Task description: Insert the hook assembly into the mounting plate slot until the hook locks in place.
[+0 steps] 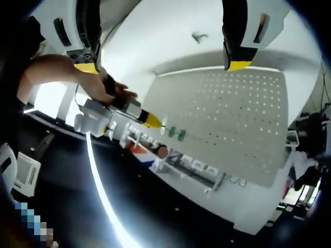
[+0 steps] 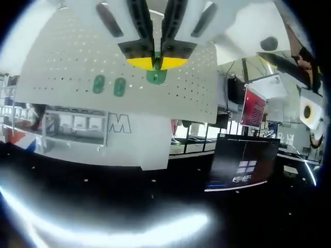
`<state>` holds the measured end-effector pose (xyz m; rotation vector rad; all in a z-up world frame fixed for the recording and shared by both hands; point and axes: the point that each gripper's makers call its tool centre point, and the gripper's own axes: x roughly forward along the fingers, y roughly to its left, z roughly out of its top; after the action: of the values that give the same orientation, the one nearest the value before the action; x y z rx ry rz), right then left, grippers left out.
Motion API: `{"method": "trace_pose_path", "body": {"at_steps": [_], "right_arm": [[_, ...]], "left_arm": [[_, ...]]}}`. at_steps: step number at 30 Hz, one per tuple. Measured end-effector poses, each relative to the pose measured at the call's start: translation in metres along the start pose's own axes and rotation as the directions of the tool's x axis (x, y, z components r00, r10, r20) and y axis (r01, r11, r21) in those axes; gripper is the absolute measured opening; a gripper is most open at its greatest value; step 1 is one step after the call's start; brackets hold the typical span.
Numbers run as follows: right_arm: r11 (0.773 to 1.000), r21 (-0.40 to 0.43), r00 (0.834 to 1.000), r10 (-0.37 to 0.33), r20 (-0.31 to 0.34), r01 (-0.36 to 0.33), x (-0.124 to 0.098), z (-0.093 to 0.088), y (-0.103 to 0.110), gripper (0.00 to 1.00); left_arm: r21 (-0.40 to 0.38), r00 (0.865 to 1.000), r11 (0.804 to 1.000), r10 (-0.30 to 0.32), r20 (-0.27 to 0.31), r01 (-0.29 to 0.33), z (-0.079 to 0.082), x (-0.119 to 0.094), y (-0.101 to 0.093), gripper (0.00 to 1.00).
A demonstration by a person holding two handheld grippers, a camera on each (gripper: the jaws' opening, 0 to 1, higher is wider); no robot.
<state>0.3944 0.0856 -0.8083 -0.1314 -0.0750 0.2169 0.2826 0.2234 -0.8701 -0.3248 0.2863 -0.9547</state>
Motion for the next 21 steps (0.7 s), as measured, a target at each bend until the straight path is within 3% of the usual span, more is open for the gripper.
{"method": "trace_pose_path", "body": {"at_steps": [8, 16, 21], "right_arm": [[0.995, -0.041, 0.995, -0.094, 0.036, 0.095, 0.008, 0.007, -0.047, 0.0], [0.984, -0.065, 0.985, -0.166, 0.043, 0.169, 0.016, 0.001, -0.092, 0.0], [0.979, -0.051, 0.979, -0.197, 0.043, 0.199, 0.018, -0.002, -0.108, 0.0]], "left_arm": [[0.018, 0.999, 1.0, -0.021, 0.04, 0.02, 0.008, 0.001, -0.002, 1.0], [0.036, 1.0, 0.999, -0.013, 0.014, 0.013, 0.004, 0.003, 0.003, 1.0], [0.033, 1.0, 0.999, -0.003, 0.003, 0.003, 0.003, 0.003, 0.008, 1.0]]}}
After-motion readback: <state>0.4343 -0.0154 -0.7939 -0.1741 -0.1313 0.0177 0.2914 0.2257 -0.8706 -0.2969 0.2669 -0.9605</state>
